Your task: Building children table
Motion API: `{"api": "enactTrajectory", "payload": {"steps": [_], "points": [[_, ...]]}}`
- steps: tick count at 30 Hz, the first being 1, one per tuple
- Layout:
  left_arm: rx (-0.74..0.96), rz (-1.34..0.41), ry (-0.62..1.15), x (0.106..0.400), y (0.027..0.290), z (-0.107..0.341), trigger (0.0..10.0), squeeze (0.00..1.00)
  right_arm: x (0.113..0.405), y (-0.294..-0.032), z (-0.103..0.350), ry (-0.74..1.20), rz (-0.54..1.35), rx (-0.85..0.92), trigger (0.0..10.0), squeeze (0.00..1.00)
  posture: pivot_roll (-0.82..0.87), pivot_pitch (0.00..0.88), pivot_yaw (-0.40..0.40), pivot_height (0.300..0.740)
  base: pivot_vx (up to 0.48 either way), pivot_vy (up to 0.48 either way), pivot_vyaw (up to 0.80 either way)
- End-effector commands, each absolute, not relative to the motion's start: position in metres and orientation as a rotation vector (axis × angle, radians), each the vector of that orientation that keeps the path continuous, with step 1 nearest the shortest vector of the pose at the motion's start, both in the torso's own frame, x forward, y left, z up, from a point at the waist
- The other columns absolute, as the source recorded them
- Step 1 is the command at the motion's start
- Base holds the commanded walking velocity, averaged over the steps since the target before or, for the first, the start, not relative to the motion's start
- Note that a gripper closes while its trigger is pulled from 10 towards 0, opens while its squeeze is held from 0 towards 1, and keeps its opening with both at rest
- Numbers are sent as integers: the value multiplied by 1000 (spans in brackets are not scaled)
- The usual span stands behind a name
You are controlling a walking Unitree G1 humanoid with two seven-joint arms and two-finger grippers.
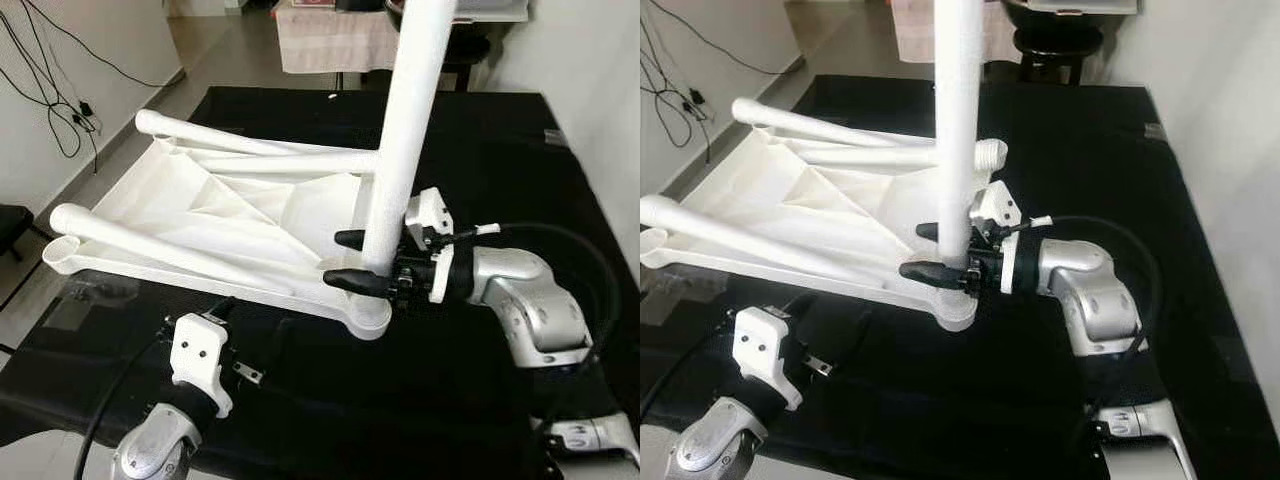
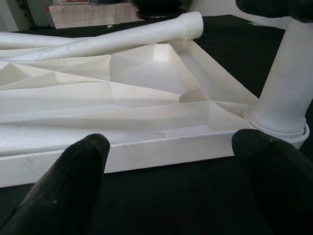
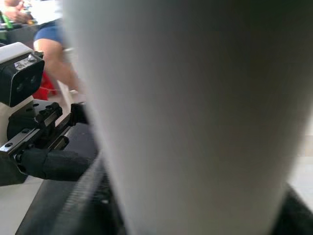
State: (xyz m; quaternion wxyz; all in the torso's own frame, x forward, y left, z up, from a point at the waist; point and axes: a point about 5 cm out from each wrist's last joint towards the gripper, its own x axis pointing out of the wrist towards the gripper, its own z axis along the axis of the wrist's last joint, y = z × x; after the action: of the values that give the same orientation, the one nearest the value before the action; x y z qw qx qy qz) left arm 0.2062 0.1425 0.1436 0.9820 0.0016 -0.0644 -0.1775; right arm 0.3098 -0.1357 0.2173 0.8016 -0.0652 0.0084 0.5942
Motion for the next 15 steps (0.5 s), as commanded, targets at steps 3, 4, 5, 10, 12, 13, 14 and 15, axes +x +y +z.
{"api": "enactTrajectory", "payload": {"steps": [3,4,5,10,12,13,14,15], "points": [[-12,-355,-124,203,141,144,10000,0,311,-135,208,42,1289,-136,0,0,51,178,20,740,0,0,0],[-13,-355,-125,203,140,144,10000,0,311,-138,207,44,1282,-136,0,0,51,178,20,740,0,0,0],[-13,-355,-125,203,140,144,10000,0,311,-138,207,44,1282,-136,0,0,51,178,20,740,0,0,0],[-18,-358,-125,204,141,144,10000,0,305,-150,204,57,1164,-94,0,0,34,180,17,740,0,0,0],[-18,-359,-125,204,141,144,10000,0,303,-153,202,75,1105,-83,0,0,32,181,14,740,0,0,0],[-17,-357,-125,204,143,144,10000,0,313,-161,200,37,591,-33,0,0,12,180,13,740,0,0,0],[-17,-357,-125,204,143,144,10000,0,313,-161,200,37,591,-33,0,0,12,180,13,740,0,0,0],[-17,-356,-125,205,144,144,10000,0,296,-163,182,114,355,20,0,0,5,180,19,740,0,0,0]]}}
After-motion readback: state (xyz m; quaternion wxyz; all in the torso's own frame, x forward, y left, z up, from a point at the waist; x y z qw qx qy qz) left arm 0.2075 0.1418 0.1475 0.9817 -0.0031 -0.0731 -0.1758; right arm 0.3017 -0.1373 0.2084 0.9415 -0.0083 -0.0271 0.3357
